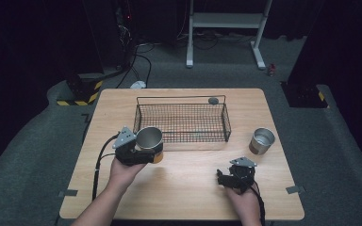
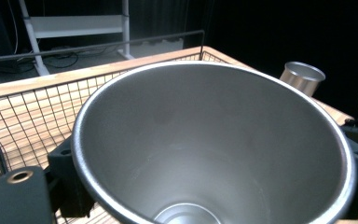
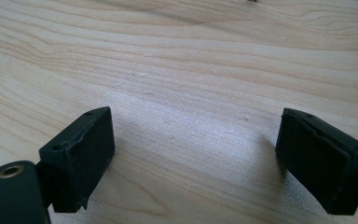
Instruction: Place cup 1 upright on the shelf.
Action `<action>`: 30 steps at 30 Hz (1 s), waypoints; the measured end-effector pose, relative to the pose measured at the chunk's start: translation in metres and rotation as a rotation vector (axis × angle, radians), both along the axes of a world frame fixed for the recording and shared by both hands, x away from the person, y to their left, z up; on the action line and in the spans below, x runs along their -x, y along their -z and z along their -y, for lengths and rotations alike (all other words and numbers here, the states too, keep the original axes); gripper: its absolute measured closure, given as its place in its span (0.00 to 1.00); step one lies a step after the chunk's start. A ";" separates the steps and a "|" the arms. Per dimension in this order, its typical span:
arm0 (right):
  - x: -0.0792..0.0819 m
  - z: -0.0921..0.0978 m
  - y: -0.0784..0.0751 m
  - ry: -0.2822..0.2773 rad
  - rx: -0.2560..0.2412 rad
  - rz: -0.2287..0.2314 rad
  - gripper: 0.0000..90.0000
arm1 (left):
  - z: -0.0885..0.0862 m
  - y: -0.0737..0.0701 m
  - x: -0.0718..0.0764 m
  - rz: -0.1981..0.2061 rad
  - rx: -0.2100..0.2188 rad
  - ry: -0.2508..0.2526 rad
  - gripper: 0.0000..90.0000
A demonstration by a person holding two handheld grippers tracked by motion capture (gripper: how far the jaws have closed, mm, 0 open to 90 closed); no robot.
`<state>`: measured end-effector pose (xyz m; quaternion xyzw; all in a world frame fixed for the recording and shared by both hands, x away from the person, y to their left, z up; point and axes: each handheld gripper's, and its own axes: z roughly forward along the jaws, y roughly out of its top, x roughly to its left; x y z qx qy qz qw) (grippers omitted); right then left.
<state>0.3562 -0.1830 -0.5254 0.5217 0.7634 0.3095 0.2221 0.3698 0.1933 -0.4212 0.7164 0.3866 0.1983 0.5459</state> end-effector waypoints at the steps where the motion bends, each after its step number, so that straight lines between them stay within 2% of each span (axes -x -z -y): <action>1: 0.000 0.000 0.000 0.000 0.000 0.000 0.13 | 0.000 0.000 0.000 0.000 0.000 0.000 0.15; 6: 0.000 0.000 0.000 0.001 0.000 -0.003 0.13 | 0.006 -0.007 -0.001 0.019 -0.014 -0.001 0.14; 10: 0.000 0.000 0.000 0.000 0.000 -0.003 0.13 | 0.009 -0.008 -0.004 0.020 -0.010 0.004 0.14; 14: 0.001 0.000 0.000 -0.004 0.001 -0.001 0.13 | 0.017 -0.010 -0.011 0.023 -0.032 0.016 0.14; 25: 0.003 0.000 0.000 0.006 -0.003 -0.004 0.12 | 0.021 -0.016 -0.024 0.038 -0.011 0.022 0.14; 30: 0.003 0.001 0.000 0.001 -0.003 -0.004 0.12 | 0.018 -0.021 -0.033 0.046 -0.013 0.006 0.15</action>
